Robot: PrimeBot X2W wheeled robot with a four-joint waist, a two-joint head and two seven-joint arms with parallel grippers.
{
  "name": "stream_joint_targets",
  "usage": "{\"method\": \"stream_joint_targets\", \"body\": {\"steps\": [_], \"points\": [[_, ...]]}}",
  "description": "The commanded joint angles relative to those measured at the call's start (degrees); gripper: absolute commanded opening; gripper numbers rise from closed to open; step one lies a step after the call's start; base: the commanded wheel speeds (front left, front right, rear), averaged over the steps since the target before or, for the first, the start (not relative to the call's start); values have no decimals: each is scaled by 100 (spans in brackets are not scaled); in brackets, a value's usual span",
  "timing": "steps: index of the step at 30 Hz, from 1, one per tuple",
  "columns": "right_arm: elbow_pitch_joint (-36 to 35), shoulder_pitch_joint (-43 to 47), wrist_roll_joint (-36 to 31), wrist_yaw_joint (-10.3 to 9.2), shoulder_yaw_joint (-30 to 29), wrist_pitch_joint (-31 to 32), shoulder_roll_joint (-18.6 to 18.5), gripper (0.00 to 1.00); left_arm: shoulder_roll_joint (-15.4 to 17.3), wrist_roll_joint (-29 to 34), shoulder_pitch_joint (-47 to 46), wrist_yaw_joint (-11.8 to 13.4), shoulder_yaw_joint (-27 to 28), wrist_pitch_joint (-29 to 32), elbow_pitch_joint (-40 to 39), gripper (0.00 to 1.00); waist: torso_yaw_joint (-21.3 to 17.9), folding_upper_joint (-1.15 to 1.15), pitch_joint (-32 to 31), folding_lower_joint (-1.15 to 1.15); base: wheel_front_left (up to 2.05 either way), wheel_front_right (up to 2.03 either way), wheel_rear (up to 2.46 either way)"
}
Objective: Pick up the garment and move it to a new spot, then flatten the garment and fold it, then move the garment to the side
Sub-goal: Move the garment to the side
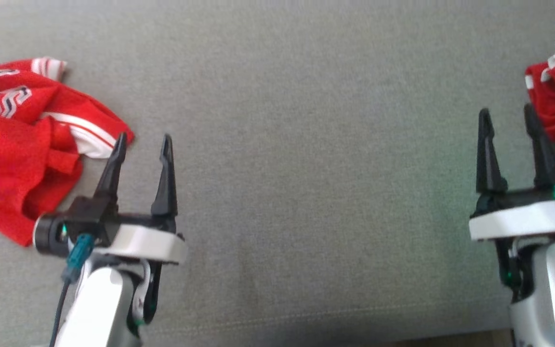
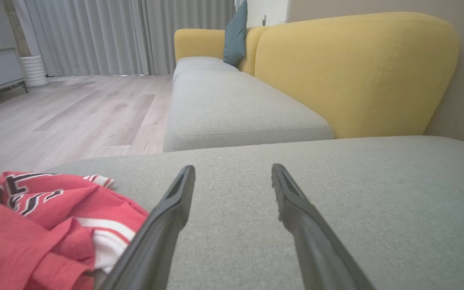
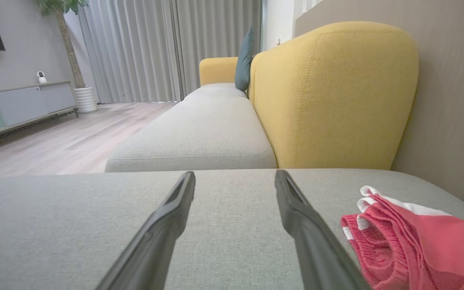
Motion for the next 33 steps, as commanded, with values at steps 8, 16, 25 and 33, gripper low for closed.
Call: {"method": "stream_joint_targets", "body": {"steps": [8,16,25,33], "points": [[-448,419,-30,-4,86,276,96,100,133,-121,259,92,305,-59,-98,100,136,0,-494,0,0,0,0],[-624,758,-71,-4,42,489,147,100,171,-176,522,155,308,-45,-64,100,218,0,-788,0,0,0,0],[-787,1048,-92,-4,14,647,190,100,207,-213,755,203,257,30,-47,100,257,0,-1035,0,0,0,0],[-860,1169,-71,-4,-38,706,239,100,241,-226,824,230,194,108,-87,100,319,0,-1103,0,0,0,0]]}}
